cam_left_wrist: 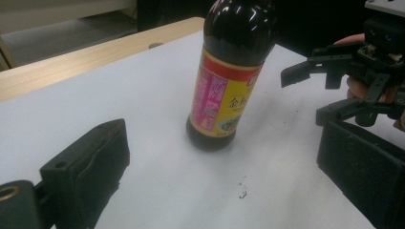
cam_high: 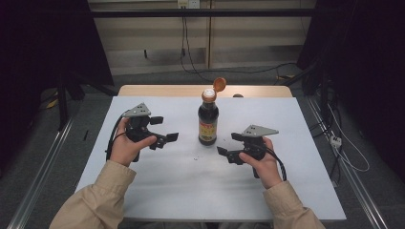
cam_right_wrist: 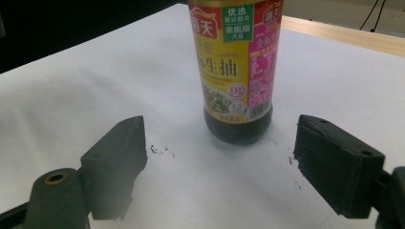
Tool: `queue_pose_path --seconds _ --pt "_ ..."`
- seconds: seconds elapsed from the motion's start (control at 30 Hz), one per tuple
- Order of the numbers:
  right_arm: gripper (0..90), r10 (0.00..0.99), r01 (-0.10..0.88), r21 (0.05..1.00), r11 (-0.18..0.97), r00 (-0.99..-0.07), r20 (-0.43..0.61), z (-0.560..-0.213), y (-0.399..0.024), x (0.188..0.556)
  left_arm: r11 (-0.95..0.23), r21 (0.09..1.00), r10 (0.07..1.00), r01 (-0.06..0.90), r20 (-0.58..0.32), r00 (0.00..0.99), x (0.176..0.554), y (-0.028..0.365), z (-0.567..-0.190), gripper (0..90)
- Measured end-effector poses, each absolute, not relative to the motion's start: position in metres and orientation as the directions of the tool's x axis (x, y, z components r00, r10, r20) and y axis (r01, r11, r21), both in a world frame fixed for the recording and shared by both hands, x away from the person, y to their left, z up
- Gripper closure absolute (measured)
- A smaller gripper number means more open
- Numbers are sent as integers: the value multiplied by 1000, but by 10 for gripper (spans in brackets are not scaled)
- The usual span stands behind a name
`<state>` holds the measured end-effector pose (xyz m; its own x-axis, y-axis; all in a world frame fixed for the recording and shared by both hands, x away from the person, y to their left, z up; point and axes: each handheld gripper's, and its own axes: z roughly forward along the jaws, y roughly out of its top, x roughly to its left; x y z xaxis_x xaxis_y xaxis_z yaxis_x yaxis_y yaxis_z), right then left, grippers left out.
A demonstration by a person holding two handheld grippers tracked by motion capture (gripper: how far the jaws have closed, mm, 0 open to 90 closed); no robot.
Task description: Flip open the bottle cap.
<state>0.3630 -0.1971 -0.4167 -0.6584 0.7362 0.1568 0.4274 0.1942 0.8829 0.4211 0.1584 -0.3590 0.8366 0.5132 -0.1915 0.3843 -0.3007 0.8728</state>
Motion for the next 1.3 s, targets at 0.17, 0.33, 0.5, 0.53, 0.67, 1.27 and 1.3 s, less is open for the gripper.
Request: queue_pose_path --seconds 0.17,0.33,0.5,0.53,0.67,1.27,1.3 --pt "187 739 431 883 187 -653 163 -419 -203 359 -295 872 527 390 -192 828 416 165 -366 35" --pt "187 740 435 879 193 -653 160 -422 -207 355 -300 869 536 393 -187 823 413 171 -373 36" --pt "187 741 435 879 197 -653 157 -423 -210 352 -284 875 541 393 -193 819 410 177 -376 36" --pt "187 742 434 879 197 -652 156 -423 -210 352 -282 876 538 391 -193 821 408 179 -377 36" --pt "187 744 437 877 202 -651 153 -424 -213 349 -288 874 546 391 -185 817 405 185 -379 35" --pt "187 748 439 872 216 -649 141 -427 -224 340 -292 869 545 399 -192 816 391 199 -396 40" --pt "188 748 441 871 214 -648 144 -428 -225 340 -297 868 544 397 -188 817 390 199 -397 40"
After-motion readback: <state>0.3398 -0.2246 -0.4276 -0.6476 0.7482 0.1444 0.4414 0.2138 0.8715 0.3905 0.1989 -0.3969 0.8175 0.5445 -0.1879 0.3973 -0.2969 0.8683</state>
